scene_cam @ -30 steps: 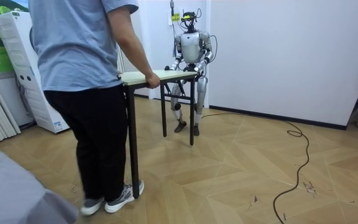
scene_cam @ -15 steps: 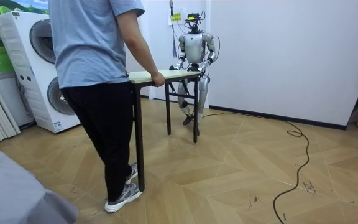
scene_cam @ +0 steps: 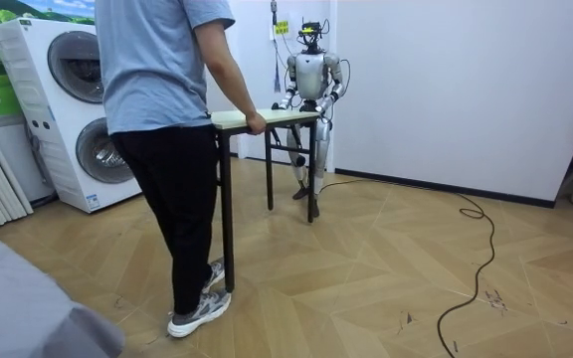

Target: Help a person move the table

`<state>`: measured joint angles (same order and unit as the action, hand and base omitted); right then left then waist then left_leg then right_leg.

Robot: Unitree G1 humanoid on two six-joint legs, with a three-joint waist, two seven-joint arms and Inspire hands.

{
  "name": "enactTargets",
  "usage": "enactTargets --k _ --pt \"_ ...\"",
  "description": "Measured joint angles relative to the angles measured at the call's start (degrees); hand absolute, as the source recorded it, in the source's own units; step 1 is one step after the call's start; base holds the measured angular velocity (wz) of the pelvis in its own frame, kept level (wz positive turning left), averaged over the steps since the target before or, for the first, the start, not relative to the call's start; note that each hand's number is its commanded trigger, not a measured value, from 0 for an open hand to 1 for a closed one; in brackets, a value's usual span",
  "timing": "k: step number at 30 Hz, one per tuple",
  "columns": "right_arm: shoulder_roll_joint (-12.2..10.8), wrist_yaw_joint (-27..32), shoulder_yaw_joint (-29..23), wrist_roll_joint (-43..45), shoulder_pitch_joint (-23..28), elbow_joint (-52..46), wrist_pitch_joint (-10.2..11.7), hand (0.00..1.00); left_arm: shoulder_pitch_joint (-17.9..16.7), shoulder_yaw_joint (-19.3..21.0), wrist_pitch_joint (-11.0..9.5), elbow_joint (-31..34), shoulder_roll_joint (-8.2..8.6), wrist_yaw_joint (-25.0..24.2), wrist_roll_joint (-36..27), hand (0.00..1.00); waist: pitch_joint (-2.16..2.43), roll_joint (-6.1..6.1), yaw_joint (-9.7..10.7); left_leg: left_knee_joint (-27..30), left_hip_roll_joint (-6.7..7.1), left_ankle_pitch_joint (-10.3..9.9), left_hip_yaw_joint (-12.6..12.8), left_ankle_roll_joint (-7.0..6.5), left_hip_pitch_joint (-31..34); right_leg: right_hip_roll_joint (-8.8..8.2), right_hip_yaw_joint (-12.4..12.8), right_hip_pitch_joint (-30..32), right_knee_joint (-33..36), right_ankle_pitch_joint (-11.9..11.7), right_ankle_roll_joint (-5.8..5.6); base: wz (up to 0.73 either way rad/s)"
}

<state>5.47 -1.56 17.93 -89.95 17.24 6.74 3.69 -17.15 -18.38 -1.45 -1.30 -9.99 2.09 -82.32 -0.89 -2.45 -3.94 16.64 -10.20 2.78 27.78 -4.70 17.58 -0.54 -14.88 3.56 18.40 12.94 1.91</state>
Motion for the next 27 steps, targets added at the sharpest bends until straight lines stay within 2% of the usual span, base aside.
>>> enactTargets --k 1,2,3,4,5,6,7,9,10,11,12,13,15,16,17,19,21,23,24,25,26,27 --pt "0.04 0.0 0.01 0.03 0.0 0.0 0.0 1.0 0.01 0.21 -0.01 -0.13 0.14 0.0 -0.05 1.0 0.03 0.07 -0.27 -2.04 0.73 3.05 -2.97 4.07 0.01 0.07 -0.41 0.53 -0.64 -0.83 0.97 0.0" --pt "0.31 0.0 0.0 0.07 -0.06 -0.01 0.01 1.0 -0.01 0.21 -0.01 -0.25 0.4 -0.01 -0.24 1.0 -0.06 0.29 -0.14 -1.38 0.81 4.28 -6.27 7.09 0.51 -0.36 -1.2 0.74 -1.82 -2.01 2.02 -0.04" --pt "0.47 0.0 0.01 0.14 -0.09 0.15 0.01 1.0 -0.15 0.13 -0.01 -0.6 0.64 -0.11 -0.53 1.0 -0.11 0.53 -0.17 2.24 0.47 2.0 -7.32 7.73 0.89 -0.39 -1.48 0.73 -1.84 -2.22 2.36 -0.06" --pt "0.81 0.0 0.13 0.28 -0.08 0.47 0.05 1.0 -0.72 0.05 0.02 -0.93 1.21 -0.18 -0.74 1.0 -0.1 1.29 -0.16 11.51 -0.8 -3.59 -7.79 6.69 1.15 -0.21 -1.78 0.59 -1.54 -2.36 2.96 -0.05" --pt "1.1 0.0 0.34 0.25 -0.08 0.47 0.08 1.0 -1.17 0.12 0.17 -1.09 1.85 -0.18 -0.9 1.0 -0.17 1.96 -0.29 21.29 -2.26 -7.9 -8.2 6.43 0.96 0.11 -1.92 0.85 -0.97 -2.3 3.79 0.0" --pt "1.36 0.0 0.41 0.24 -0.08 0.45 0.08 1.0 -1.4 0.2 0.25 -1.09 2.16 -0.18 -0.92 1.0 -0.2 2.21 -0.45 25.45 -2.74 -9.18 -8.76 6.48 0.68 0.21 -1.99 1.18 -0.45 -2.2 3.99 0.04" --pt "1.77 0.0 0.37 0.25 -0.08 0.36 0.18 1.0 -1.65 0.2 0.28 -1.09 2.87 -0.19 -0.76 1.0 -0.39 2.86 -0.07 32.33 -3.39 -10.62 -11.21 7.16 -0.69 0.63 -2.14 1.71 0.44 -2.12 4.35 0.1" --pt "2.12 0.0 0.22 0.73 -0.09 -0.3 0.49 1.0 -1.81 0.18 0.29 -0.92 2.99 -0.39 -0.65 1.0 -0.31 3.89 0.95 39.68 -3.45 -10.96 -14.23 7.62 -3.56 1.17 -3.22 3.21 2.24 -1.64 5.15 0.31" --pt "2.14 0.0 0.02 1.26 -0.13 -0.93 0.55 1.0 -1.72 0.23 0.26 -0.7 3.07 -0.64 -0.66 1.0 -0.31 4.62 1.95 42.11 -3.65 -10.94 -15.31 7.66 -6.1 1.51 -4.16 4.57 3.04 -1.54 5.31 0.49" --pt "2.11 0.0 -0.09 1.69 -0.25 -1.42 0.7 1.0 -1.39 0.27 0.16 -0.59 3.07 -0.71 -0.71 1.0 -0.35 5.22 2.44 42.18 -4.01 -10.68 -15.49 8.09 -9.19 1.66 -5.32 6.02 4.1 -1.36 5.71 0.43" --pt "2.06 0.0 -0.19 1.79 -0.36 -1.54 0.77 1.0 -1.06 0.28 0.16 -0.61 3.04 -0.71 -0.75 1.0 -0.43 5.45 2.9 41.68 -4.11 -10.56 -15.5 8.28 -10.64 1.68 -5.75 6.74 4.8 -1.21 5.96 0.33" --pt "2.04 0.0 -0.14 1.86 -0.61 -1.72 0.91 1.0 -0.65 0.34 0.14 -0.63 3.03 -0.63 -0.84 1.0 -0.53 5.84 3.33 38.84 -4.06 -10.55 -15.36 8.32 -13.73 1.72 -6.36 8.02 6.02 -1.1 6.14 0.24" --pt "2.05 0.0 -0.23 1.72 -0.67 -2.24 1.2 1.0 0.02 0.32 0.17 -0.59 2.66 -0.71 -0.8 1.0 -0.52 6.43 3.82 30.58 -3.83 -10.47 -15.32 8.64 -17.91 1.71 -7.43 10.08 7.63 -1.1 6.15 0.2" --pt "1.95 0.0 -0.25 1.51 -0.68 -2.37 1.19 1.0 0.28 0.35 0.17 -0.63 2.5 -0.73 -0.75 1.0 -0.49 6.42 3.94 25.44 -2.7 -14.38 -15.45 12.05 -20.02 1.37 -7.77 11.38 8.63 -1.3 6.04 0.24" --pt "2.01 0.0 -0.13 1.47 -0.57 -2.57 1.19 1.0 0.21 0.34 0.12 -0.63 2.47 -0.74 -0.78 1.0 -0.49 6.43 4.73 21.81 -1.43 -15.59 -16.53 12.19 -20.74 0.7 -8.59 11.71 8.13 -2.32 5.96 0.3" --pt "2.24 0.0 -0.08 1.74 -0.37 -3.04 1.23 1.0 0.0 0.34 0.1 -0.61 2.58 -0.75 -0.93 1.0 -0.43 6.65 6.28 16.51 -0.14 -16.64 -17.35 12.26 -21.47 0.01 -9.08 12.38 6.02 -4.53 6.2 0.35" --pt "2.57 -0.18 -0.14 2.2 -0.48 -3.38 1.41 1.0 0.08 0.05 0.0 -0.6 2.83 -1.22 -1.21 1.0 -0.4 7.57 7.02 11.82 -0.1 -19.87 -18.16 12.06 -21.92 -0.16 -8.61 14.05 5.43 -6.25 6.09 0.23" --pt "2.88 -0.4 -1.27 1.99 -1.18 -3.38 0.58 1.0 1.5 -0.56 -0.26 -0.63 2.85 -0.97 -1.16 1.0 -0.31 8.07 7.28 3.8 -0.19 -24.12 -19.25 12.1 -23.47 -0.44 -8.69 16.79 6.45 -7.87 5.68 0.16" --pt "2.9 -0.37 -1.44 1.99 -1.55 -3.37 0.45 1.0 2.1 -0.68 -0.47 -0.78 2.93 -0.82 -1.17 1.0 -0.34 8.13 7.55 2.58 -0.04 -24.82 -19.1 11.88 -23.44 -0.62 -8.85 17.36 6.44 -8.46 5.48 0.28" --pt "2.86 0.14 -2.01 2.03 -2.12 -3.36 0.44 1.0 3.5 -1.07 -0.94 -1.51 3.44 -0.45 -1.14 1.0 -0.36 8.03 8.1 1.26 0.73 -25.39 -18.81 11.06 -23.23 -1.4 -8.96 18.01 6.1 -9.79 4.82 0.29" --pt "2.69 0.91 -2.55 2.28 -2.5 -3.35 0.39 1.0 4.47 -1.08 -1.13 -2.57 4.04 -0.39 -1.12 1.0 -0.33 7.92 8.38 0.14 1.91 -25.37 -18.82 10.99 -23.24 -2.22 -8.49 18.18 5.35 -11.3 4.15 0.22" --pt "2.69 1.22 -2.68 2.36 -2.73 -3.34 0.38 1.0 4.88 -1.07 -1.16 -3.08 4.31 -0.38 -1.16 1.0 -0.33 7.93 8.32 -0.28 2.47 -25.3 -18.76 10.86 -23.25 -2.53 -8.22 18.17 4.68 -12.19 3.83 -0.03"
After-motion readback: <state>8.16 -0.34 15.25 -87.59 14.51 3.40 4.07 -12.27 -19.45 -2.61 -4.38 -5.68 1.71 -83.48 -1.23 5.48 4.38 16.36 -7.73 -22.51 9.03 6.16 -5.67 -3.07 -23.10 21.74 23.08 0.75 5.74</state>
